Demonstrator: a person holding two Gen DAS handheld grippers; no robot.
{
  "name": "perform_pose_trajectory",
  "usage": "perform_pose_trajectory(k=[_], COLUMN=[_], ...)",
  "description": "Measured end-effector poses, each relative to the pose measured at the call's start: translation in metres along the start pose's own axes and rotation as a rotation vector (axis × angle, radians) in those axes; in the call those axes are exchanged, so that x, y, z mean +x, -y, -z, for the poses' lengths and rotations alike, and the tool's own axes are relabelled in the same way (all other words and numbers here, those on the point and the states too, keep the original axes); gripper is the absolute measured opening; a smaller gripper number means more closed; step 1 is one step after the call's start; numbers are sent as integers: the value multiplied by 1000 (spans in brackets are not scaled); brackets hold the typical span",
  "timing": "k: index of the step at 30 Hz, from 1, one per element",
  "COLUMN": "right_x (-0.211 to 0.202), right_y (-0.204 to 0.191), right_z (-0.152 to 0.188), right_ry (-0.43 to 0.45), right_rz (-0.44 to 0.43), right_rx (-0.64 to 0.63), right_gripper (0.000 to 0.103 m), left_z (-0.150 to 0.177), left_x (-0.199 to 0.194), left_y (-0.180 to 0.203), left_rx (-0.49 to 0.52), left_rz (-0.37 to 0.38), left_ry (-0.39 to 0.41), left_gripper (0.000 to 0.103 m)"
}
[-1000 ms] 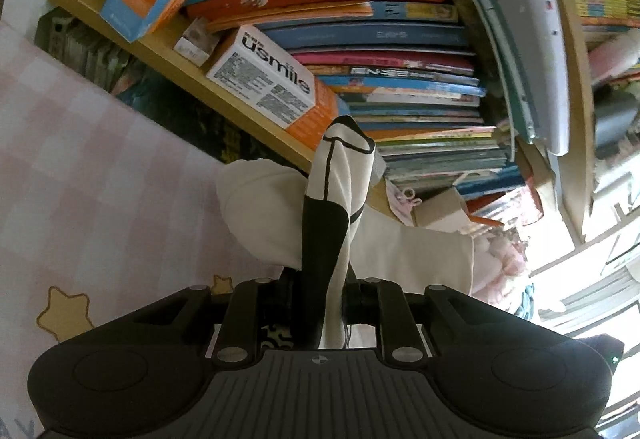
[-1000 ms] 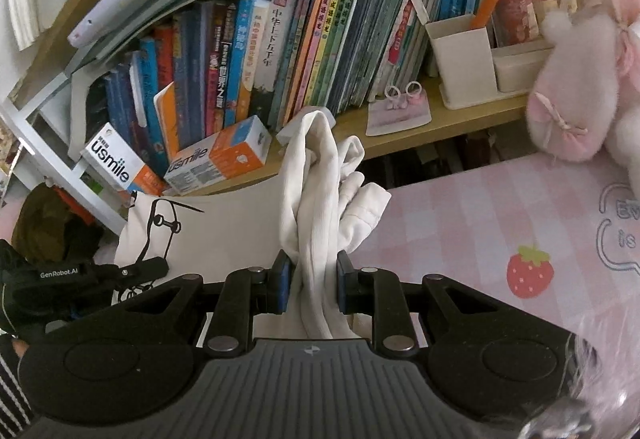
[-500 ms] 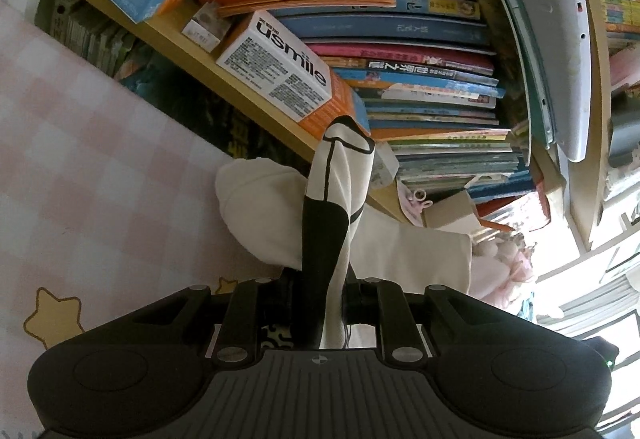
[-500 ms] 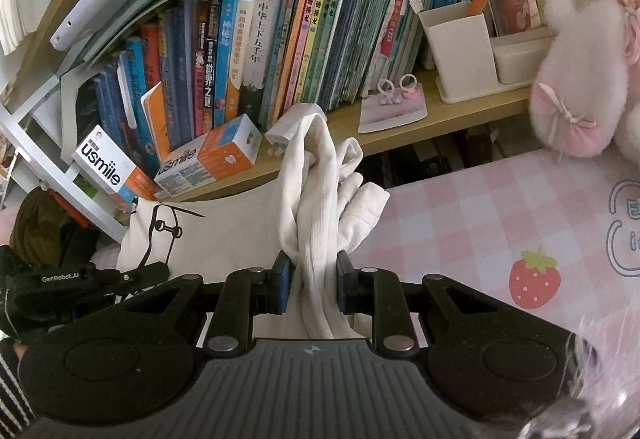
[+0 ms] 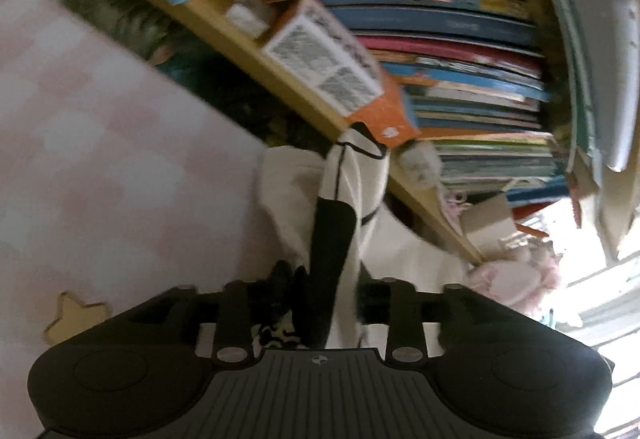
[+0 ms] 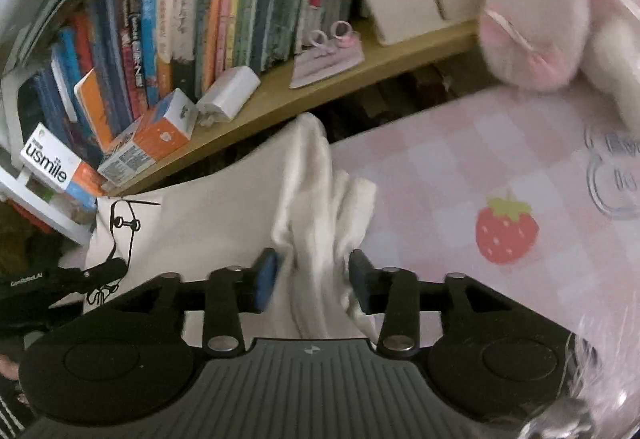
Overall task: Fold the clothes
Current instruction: 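Lower the folded hem onto the shirt and open both grippers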
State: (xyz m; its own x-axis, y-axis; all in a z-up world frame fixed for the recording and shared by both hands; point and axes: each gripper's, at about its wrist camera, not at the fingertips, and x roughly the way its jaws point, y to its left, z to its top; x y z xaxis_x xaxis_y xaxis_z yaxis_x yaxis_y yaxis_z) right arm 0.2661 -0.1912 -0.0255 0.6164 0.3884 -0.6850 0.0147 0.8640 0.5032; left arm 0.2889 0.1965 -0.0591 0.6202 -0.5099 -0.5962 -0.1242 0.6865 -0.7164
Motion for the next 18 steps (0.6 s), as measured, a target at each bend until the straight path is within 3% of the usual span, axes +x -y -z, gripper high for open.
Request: perform_pose_trajectory(k=[2, 5, 7, 8, 9, 13, 18], right_x=[-5, -23, -28, -27, -23, -15, -7], right_y=[5, 10, 15, 17, 19, 26, 19], right_z=[3, 13, 20, 24, 26, 24, 18], right_ry=[-2, 14, 19, 15, 11, 31, 35], right_rz=[11, -11, -21, -27, -21, -15, 22], right_rx=[30, 53, 60, 65, 68, 139, 107], right_gripper=[40, 39, 31, 18, 15, 13, 13], left_z=[6, 21, 32, 35, 36, 31, 24], left_x=[-14, -32, -41, -41, -37, -21, -13], left_y=[-3, -7, -10, -12, -15, -30, -20], left_rx=[17, 44, 43, 28, 13, -135, -110], left_rz=[1, -13, -24, -32, -37, -22, -62], left_ry=[17, 62, 100, 106, 105, 108, 108], left_gripper=[48, 47, 45, 37, 32, 27, 28])
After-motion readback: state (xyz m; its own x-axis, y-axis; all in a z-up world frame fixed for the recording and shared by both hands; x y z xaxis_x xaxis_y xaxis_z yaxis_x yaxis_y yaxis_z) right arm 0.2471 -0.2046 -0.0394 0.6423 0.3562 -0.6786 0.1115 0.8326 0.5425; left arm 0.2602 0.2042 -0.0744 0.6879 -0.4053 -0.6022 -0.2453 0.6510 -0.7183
